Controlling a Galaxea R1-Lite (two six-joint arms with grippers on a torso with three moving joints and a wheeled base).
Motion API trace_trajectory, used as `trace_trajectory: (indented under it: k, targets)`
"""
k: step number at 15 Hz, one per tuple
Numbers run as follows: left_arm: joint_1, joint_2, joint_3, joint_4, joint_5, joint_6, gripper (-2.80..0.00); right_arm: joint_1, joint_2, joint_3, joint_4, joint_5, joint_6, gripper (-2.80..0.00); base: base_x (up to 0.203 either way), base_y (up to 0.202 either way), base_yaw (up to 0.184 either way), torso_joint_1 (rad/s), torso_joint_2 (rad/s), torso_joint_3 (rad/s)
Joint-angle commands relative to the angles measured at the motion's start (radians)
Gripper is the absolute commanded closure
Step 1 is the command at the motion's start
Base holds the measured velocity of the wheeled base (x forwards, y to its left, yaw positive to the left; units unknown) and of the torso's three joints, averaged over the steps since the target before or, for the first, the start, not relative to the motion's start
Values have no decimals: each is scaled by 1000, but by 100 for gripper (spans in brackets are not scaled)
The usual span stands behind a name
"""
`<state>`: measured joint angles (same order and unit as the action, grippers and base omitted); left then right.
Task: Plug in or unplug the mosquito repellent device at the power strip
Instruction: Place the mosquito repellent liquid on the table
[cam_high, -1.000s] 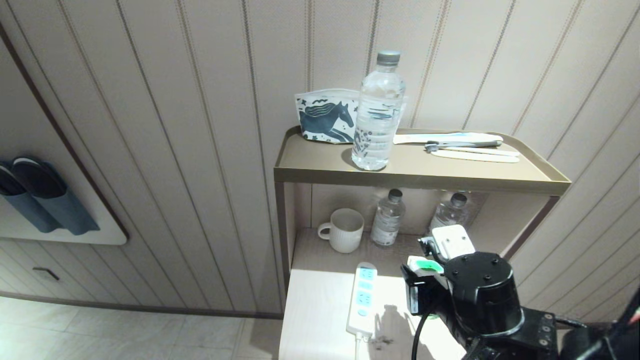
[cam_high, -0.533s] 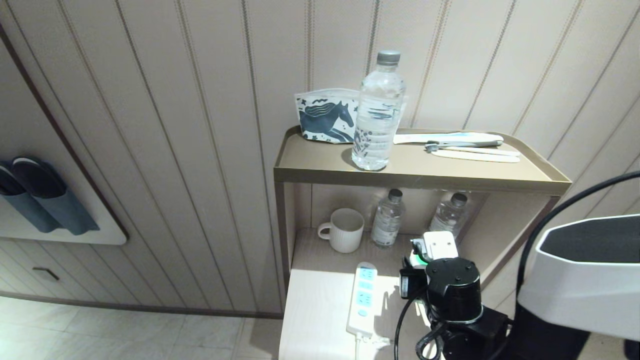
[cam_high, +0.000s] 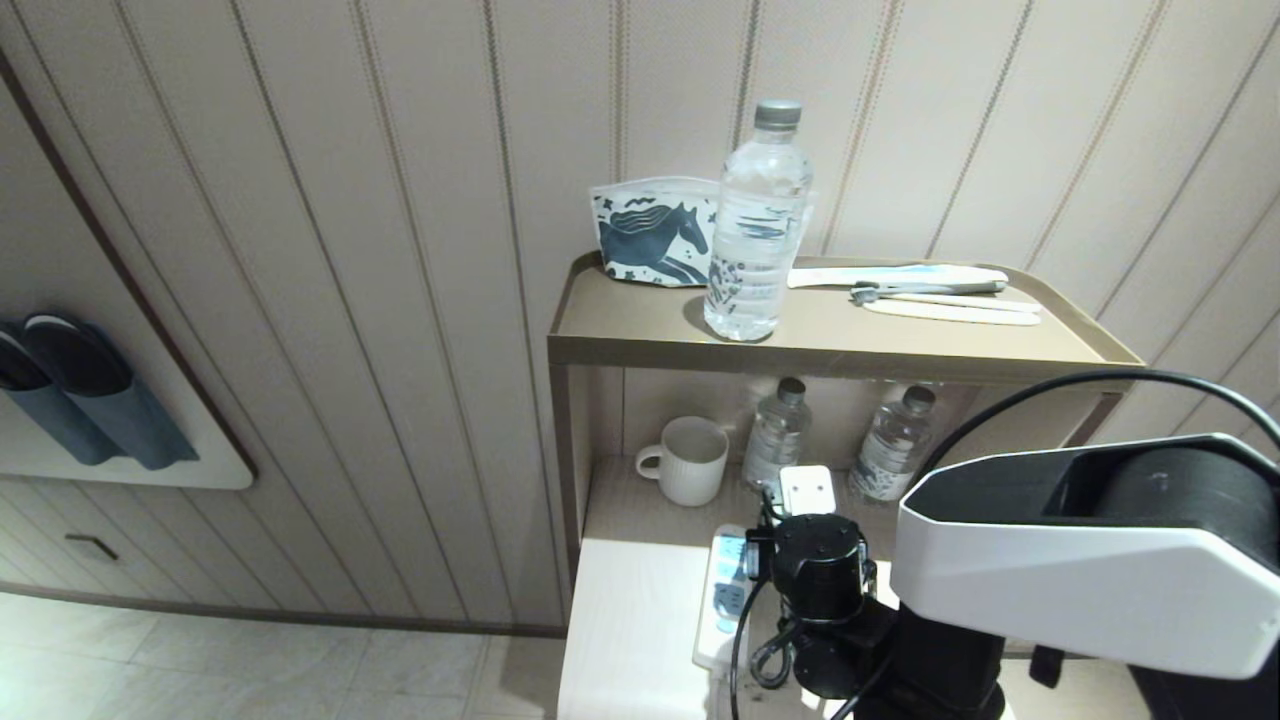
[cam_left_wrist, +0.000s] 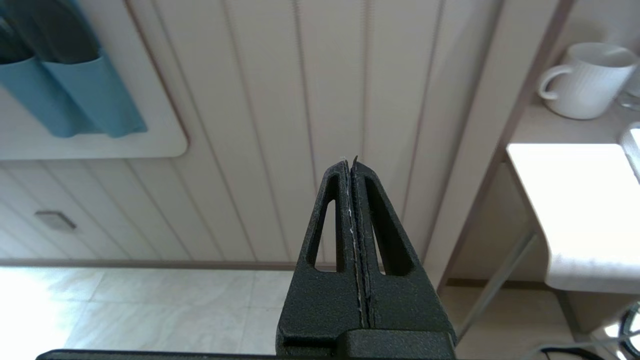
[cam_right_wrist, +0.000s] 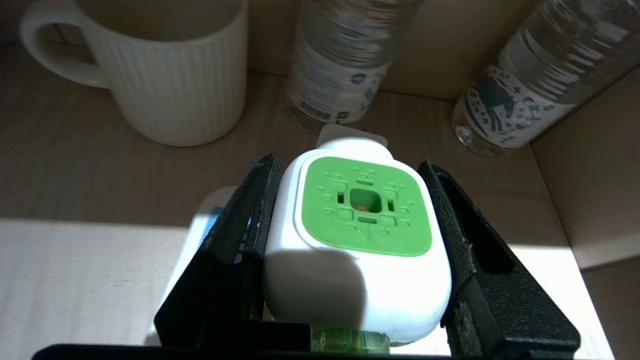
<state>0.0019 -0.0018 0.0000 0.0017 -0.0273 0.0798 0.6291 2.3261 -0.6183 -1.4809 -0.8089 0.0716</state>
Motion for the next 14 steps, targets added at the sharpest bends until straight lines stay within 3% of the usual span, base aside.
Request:
trace_trajectory:
  k: [1,5,14]
  targets:
    - [0,2,0,0,0,2,0,32,21,-41,3,-10,-7,0,0,0,0,0,0,0]
    - [1,2,0,0,0,2,0,87,66,-96,2,-47,-18,0,0,0,0,0,0,0]
    - [1,2,0,0,0,2,0,74,130,-208,1,-55,-56,0,0,0,0,0,0,0]
